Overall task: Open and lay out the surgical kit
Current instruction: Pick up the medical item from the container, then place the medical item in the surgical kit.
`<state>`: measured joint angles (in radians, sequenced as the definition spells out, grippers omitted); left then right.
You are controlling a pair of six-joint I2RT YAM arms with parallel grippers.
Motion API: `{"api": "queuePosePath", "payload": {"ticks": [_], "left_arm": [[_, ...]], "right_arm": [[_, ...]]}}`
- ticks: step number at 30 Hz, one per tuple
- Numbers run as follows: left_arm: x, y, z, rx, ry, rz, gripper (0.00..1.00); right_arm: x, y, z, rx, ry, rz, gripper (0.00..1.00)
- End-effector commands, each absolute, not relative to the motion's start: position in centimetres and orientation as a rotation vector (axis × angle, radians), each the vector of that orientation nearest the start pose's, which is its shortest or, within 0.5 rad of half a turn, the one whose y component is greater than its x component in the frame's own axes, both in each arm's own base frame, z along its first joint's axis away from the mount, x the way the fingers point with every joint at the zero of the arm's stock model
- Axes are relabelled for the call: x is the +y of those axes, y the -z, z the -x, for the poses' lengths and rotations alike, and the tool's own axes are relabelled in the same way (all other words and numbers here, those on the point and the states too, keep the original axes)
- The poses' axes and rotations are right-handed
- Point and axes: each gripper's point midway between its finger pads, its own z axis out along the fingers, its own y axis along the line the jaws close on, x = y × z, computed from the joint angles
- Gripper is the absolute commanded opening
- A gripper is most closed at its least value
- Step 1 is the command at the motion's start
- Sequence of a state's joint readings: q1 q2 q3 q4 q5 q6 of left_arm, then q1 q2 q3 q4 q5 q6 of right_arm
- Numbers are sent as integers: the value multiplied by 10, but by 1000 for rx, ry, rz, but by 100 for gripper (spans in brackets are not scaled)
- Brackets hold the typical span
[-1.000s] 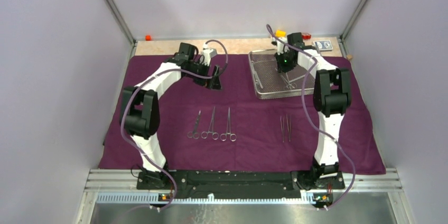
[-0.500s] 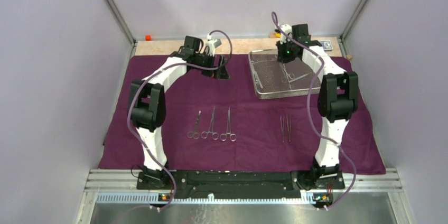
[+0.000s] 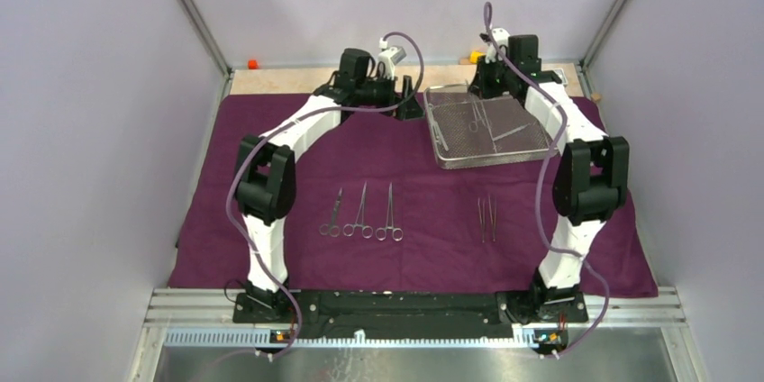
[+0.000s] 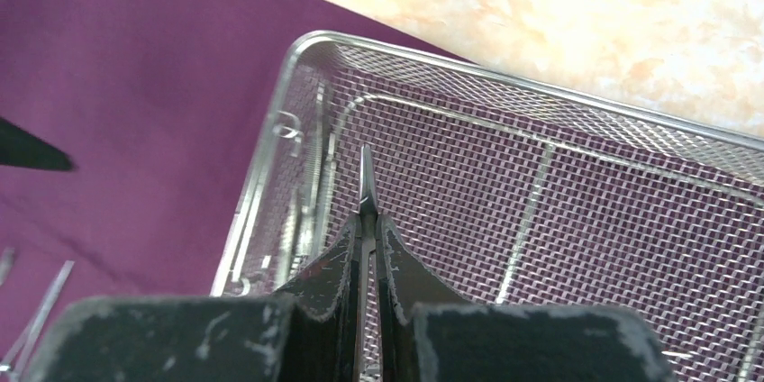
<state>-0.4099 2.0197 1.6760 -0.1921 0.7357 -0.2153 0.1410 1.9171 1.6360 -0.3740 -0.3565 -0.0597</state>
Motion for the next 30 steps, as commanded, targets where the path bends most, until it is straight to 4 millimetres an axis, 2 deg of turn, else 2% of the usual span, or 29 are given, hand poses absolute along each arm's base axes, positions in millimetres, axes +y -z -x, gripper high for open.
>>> {"api": "queuePosePath", "payload": {"ticks": [1,8,16,22,30], "left_arm": [[-361,-224,-446,1909,1183,-663,91],[-395,-220,-436,1951,1244,-644,86],[-420,-208,-439,1986,1302,-620,82],[-432,-200,-441,1997,1309,-618,77],[-450,-194,-438,2022,1356,-599,63]], "right_arm": [[151,-240,-505,2004,-611,283,0],[168,-248,-484,1971,-757,190,0],[178,-243,-465,1975,-862,137,0],[178,-239,-459,1979,-878,118,0],[178,-233,-457,1987,-876,99,0]]}}
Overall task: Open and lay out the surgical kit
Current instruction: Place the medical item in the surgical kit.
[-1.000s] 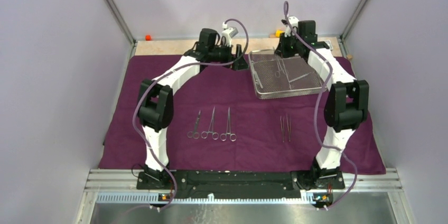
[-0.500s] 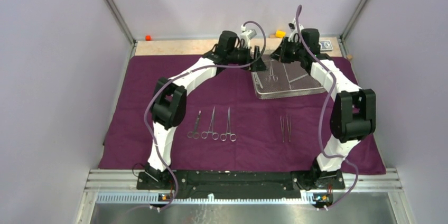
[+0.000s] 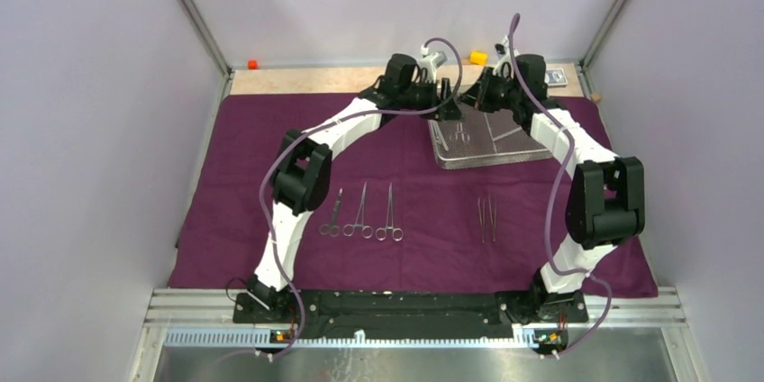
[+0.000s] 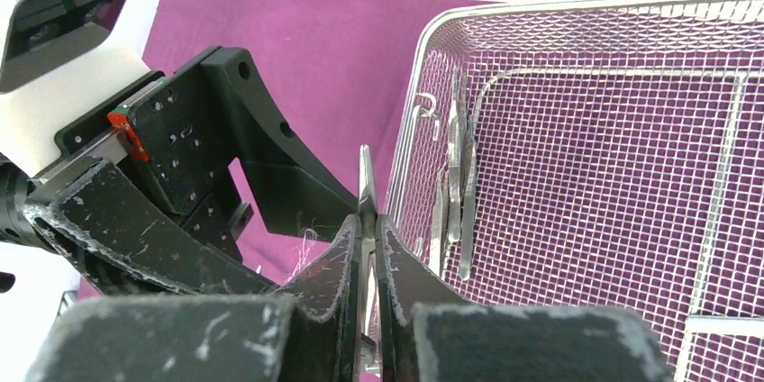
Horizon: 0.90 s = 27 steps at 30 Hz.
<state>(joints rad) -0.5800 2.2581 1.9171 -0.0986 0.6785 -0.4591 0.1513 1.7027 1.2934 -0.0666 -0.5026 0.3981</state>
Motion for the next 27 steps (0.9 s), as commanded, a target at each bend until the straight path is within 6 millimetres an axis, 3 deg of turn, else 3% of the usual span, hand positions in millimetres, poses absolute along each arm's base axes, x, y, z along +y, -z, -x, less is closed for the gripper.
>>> {"api": "queuePosePath", "payload": {"ticks": [1,12,23,27], "left_arm": [[-452,-194,-437,2023,1363,-600,61],[-461,-185,-432,2058,1410,-579,44],[-459,-188,-433,2052,1381,-586,49],[-458,-192,-434,2041,1373,-589,45]], "right_arm": [[178,-232,-457,1989,-874,95,0],[178,-232,-460,1975,-859,90,0],[175,-226,-459,1988,-827,101,0],[175,-223,-458,1993,-825,102,0]]}}
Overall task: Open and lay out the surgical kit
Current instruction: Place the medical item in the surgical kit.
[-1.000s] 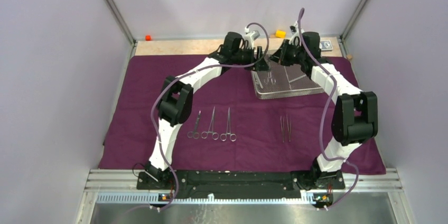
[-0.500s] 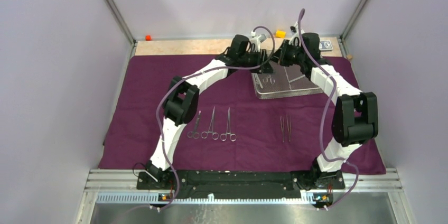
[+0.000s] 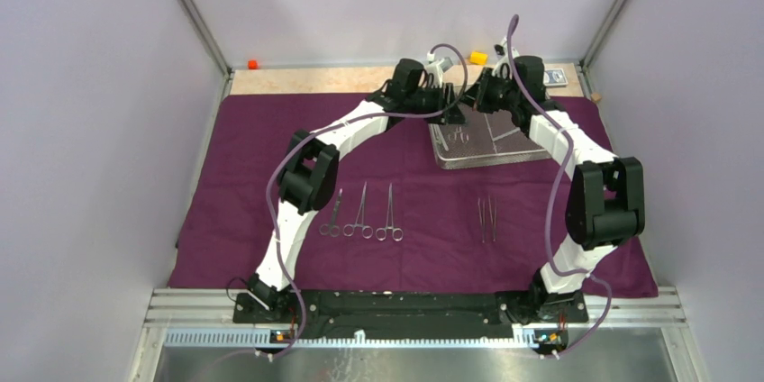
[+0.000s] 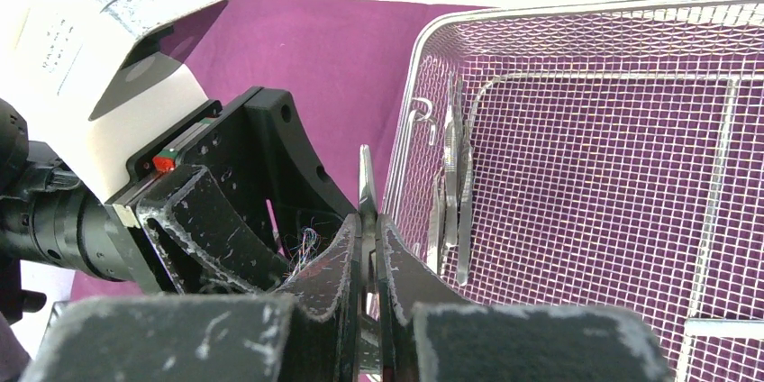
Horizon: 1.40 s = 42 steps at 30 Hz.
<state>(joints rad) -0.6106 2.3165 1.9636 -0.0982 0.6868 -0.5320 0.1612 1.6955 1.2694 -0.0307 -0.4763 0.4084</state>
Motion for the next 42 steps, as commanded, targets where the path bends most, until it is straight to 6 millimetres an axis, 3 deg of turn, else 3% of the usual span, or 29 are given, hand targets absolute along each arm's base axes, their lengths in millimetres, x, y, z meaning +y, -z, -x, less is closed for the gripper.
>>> {"api": "queuePosePath", "payload": {"ticks": [1,10,20,24,31,35,38,42], "left_arm": [[-457,-194,-434,2039,1371,-589,43],[-458,-194,-436,2030,1366,-592,33],[-459,-194,-434,2033,1392,-592,12],[-460,-196,-430,2033,1417,-589,0],[-457,-207,-415,2008,1480,-619,0],[-454,-222,-410,1942,1484,-660,0],[-449,-226,-405,1926,1469,-675,0],[-437,-225,-398,1920,1437,-685,0]], "right_arm": [[175,-222,-458,1995,-824,102,0],[176,-218,-457,2005,-827,107,0],[177,-222,-455,1998,-829,112,0],[178,-227,-453,1988,-837,121,0],[179,-244,-447,1952,-840,163,0],[179,-248,-442,1959,-837,194,13],[178,-253,-437,1948,-827,219,32],[174,-267,-430,1920,-791,246,43]]}}
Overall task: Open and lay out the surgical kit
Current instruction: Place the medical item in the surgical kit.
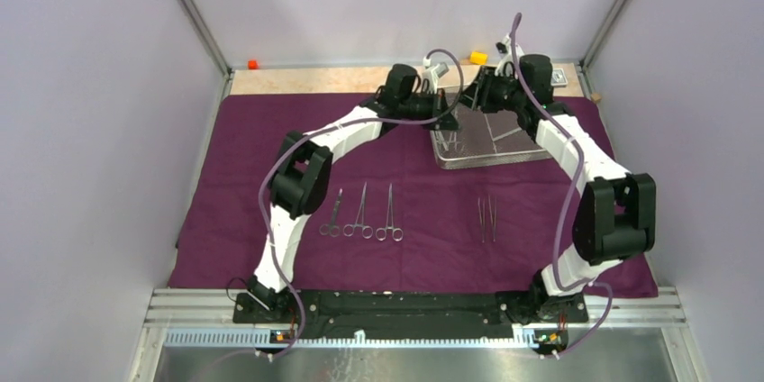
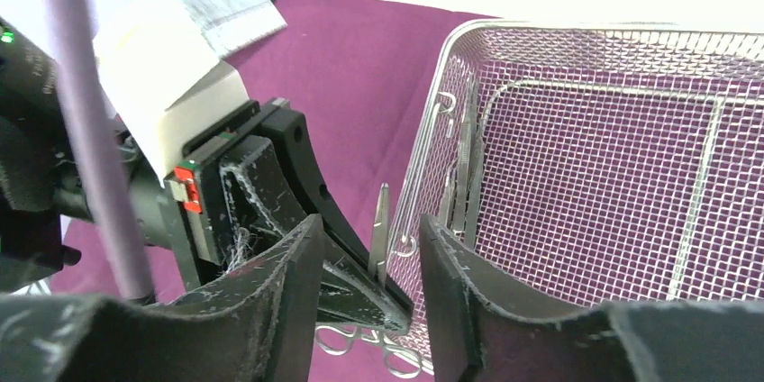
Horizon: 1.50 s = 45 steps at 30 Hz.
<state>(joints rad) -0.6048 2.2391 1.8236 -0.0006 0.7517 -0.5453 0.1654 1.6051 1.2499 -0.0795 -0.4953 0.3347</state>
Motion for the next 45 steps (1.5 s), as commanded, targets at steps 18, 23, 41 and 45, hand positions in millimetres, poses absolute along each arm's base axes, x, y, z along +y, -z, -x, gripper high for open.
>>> {"api": "queuePosePath", "payload": {"ticks": [18,23,41,45], "left_arm": [[-352,-180,-240,1850,1659,-759,4],[-350,-175,-212,1753,1742,-844,4],[-339,-185,-200,1560,1630,-947,1],[-336,-185,-200,1551,1613,-961,2]], "right_arm": [[196,-259,-355,1751,-979,626,47],[210,-241,-324,1706,-1164,739,49],[253,-225,-273,1622,-1387,960,54],[269,-228,-260,1590,-1442,1018,54]]}}
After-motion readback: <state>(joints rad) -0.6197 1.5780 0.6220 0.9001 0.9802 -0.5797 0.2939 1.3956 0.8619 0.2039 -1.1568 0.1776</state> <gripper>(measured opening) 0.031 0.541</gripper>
